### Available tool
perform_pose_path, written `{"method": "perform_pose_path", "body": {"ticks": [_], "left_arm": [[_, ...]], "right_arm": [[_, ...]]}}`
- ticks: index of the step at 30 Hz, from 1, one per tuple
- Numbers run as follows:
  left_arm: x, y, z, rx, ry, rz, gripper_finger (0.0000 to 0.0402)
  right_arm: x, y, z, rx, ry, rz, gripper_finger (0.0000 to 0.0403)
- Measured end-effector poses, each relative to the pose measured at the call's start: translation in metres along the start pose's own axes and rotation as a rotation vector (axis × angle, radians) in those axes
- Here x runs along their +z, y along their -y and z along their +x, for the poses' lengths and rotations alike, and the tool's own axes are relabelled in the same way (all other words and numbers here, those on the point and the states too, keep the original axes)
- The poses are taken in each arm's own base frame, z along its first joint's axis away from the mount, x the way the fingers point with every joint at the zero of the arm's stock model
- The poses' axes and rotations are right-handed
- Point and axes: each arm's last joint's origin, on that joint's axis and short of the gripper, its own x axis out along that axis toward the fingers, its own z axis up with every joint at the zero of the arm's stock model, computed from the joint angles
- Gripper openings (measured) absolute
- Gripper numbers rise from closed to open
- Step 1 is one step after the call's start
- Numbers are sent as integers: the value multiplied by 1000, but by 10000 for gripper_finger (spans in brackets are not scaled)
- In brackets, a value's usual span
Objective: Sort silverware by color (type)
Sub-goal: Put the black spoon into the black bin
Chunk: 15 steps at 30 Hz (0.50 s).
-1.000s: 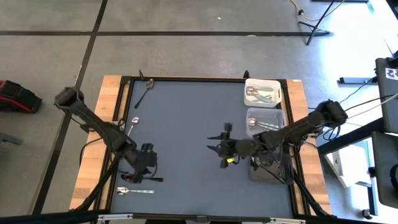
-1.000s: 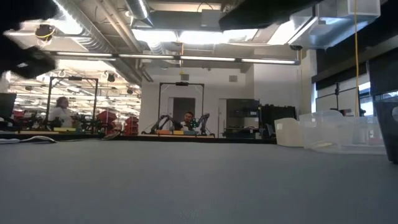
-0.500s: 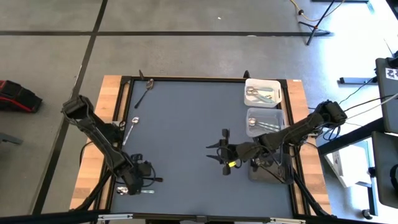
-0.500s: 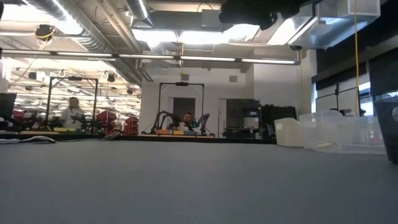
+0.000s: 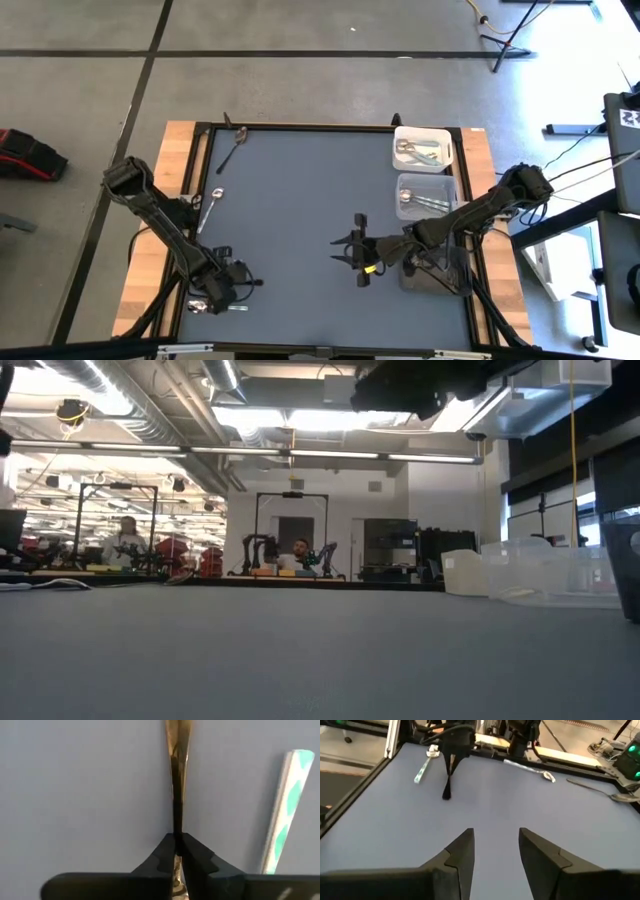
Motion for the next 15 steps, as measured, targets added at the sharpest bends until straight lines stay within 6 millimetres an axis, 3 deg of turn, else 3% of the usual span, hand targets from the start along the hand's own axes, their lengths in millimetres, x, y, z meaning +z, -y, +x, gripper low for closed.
{"method": "perform_pose_path", "body": {"ticks": [8, 12, 15], "left_arm": [[34, 13, -33, 104, 210, 217, 16], [52, 16, -50, 282, 429, 339, 16], [65, 12, -54, 411, 566, 369, 16]], "right_arm": [[10, 3, 0, -33, 85, 36, 143], [14, 10, 2, -61, 128, 68, 150], [16, 18, 4, -76, 143, 81, 178]]}}
